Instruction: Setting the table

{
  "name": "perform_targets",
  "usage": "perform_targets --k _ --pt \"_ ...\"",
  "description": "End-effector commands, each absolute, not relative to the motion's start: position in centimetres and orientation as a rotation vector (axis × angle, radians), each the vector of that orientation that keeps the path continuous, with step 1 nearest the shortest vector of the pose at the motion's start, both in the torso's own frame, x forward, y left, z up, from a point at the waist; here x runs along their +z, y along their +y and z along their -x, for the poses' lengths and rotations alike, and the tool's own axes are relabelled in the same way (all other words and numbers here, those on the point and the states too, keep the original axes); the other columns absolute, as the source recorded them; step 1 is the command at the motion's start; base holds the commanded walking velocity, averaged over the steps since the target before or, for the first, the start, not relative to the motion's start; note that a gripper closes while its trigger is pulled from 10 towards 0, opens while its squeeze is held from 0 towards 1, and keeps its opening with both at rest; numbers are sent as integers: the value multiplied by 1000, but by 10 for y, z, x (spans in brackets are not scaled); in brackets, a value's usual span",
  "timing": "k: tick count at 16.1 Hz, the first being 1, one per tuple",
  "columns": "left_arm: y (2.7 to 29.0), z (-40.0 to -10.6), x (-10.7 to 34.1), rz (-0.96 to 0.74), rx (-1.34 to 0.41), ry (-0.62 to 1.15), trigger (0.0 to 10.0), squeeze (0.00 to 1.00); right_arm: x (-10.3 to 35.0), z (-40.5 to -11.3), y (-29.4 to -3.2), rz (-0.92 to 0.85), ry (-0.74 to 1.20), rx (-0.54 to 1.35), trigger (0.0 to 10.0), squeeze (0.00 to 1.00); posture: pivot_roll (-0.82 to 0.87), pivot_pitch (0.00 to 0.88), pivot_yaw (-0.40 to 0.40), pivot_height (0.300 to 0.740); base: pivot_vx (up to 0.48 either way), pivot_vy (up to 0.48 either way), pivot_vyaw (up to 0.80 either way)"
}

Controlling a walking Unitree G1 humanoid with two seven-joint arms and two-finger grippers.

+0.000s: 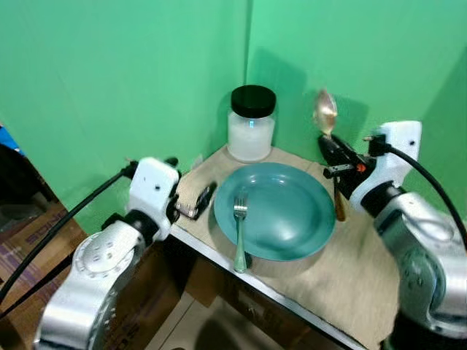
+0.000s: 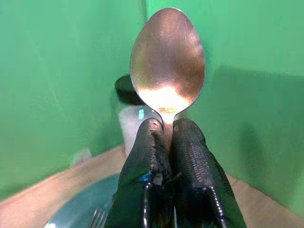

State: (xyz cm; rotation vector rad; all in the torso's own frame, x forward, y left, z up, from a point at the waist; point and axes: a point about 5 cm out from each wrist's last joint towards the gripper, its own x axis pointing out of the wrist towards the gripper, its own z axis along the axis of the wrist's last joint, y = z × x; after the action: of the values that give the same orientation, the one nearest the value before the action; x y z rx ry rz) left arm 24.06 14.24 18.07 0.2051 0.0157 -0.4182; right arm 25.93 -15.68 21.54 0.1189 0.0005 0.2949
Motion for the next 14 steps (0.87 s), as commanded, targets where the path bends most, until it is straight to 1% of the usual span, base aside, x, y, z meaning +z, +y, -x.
perform_targets --k 1,2,4,6,9,14 --pt "142 -240 182 -216 -374 14 10000 0 218 -256 -158 -95 -39 226 10000 0 -97 17 20 740 0 0 -800" --pt "141 -240 180 -200 -343 13 10000 0 218 -255 -155 -54 -63 214 10000 0 -97 18 18 740 0 0 -800" --pt "141 -241 178 -173 -281 10 10000 0 217 -255 -152 -58 -67 207 10000 0 -102 18 5 740 0 0 -800" --pt "139 -242 178 -187 -271 8 10000 0 214 -256 -148 -70 -37 204 10000 0 -107 14 -5 740 0 0 -800" --pt "137 -243 182 -187 -271 -8 10000 0 211 -260 -146 -42 -26 206 10000 0 -119 16 -22 740 0 0 -800" --pt "145 -241 182 -160 -229 -6 10000 0 209 -262 -144 -35 -3 204 10000 0 -142 26 -19 740 0 0 -800"
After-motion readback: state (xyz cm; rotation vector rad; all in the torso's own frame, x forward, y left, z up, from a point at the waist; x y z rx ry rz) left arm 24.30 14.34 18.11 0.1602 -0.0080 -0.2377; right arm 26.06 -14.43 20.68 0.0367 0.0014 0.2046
